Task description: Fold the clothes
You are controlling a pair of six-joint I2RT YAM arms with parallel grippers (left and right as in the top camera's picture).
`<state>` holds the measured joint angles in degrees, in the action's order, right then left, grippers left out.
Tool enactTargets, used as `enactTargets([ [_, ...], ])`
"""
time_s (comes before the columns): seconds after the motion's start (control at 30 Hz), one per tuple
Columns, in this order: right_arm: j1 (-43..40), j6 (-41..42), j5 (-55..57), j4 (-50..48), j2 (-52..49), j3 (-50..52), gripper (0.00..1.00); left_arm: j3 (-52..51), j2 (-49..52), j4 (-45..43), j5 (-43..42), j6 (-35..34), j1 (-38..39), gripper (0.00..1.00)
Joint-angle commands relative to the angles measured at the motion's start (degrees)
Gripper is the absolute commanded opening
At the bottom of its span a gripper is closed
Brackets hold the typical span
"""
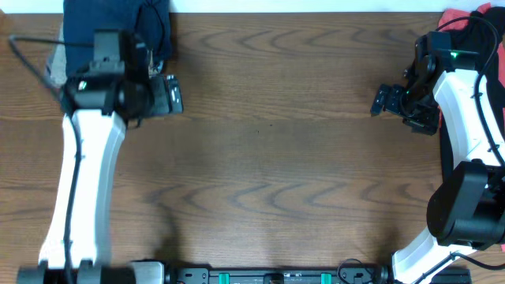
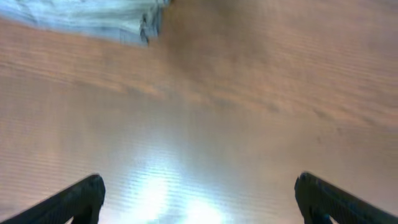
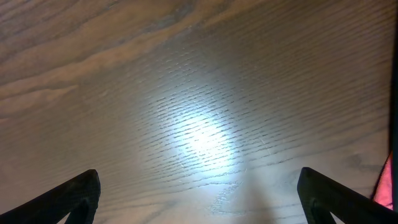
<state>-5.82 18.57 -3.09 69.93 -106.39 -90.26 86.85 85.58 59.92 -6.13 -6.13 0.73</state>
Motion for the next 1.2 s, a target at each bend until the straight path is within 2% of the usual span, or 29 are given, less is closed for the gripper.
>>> enactTargets([
  [0.0, -0.4, -0.8, 0.3, 0.1, 0.4, -0.4, 0.99, -2.5, -8.7, 2.4, -2.5, -0.6, 1.1, 0.98],
  [0.17, -0.4, -0.8, 0.3, 0.1, 0.4, -0.4, 0.99, -8.5, -21.6, 5.2, -3.0, -0.7, 4.3, 0.98],
  [0.27, -0.4, -0.8, 0.3, 0.1, 0.4, -0.4, 0.99, -12.3, -28.9, 7.8, -7.4, -1.4, 6.4, 0.98],
  [0.47, -0.4, -0.8, 0.3, 0.1, 0.4, -0.4, 0.99, -16.7, -38.4, 16.3, -10.6, -8.2, 7.9, 0.98],
  [0.6, -0.4, -0.8, 0.3, 0.1, 0.4, -0.4, 0.99, -16.7, -41.1, 19.7, -10.6, -8.3, 7.9, 0.98],
  [0.83, -0.4, -0.8, 0.3, 0.1, 0.4, -0.4, 0.99, -16.7, -41.5, 20.2, -10.6, -8.4, 7.9, 0.98],
  [1.03, -0.4, -0.8, 0.3, 0.1, 0.4, -0.4, 0.99, -18.4, -41.5, 18.4, -10.4, -8.3, 7.9, 0.98],
  [1.17, -0.4, -0.8, 0.3, 0.1, 0.4, -0.4, 0.99, -23.1, -42.8, 11.6, -10.4, -8.2, 7.9, 0.98],
])
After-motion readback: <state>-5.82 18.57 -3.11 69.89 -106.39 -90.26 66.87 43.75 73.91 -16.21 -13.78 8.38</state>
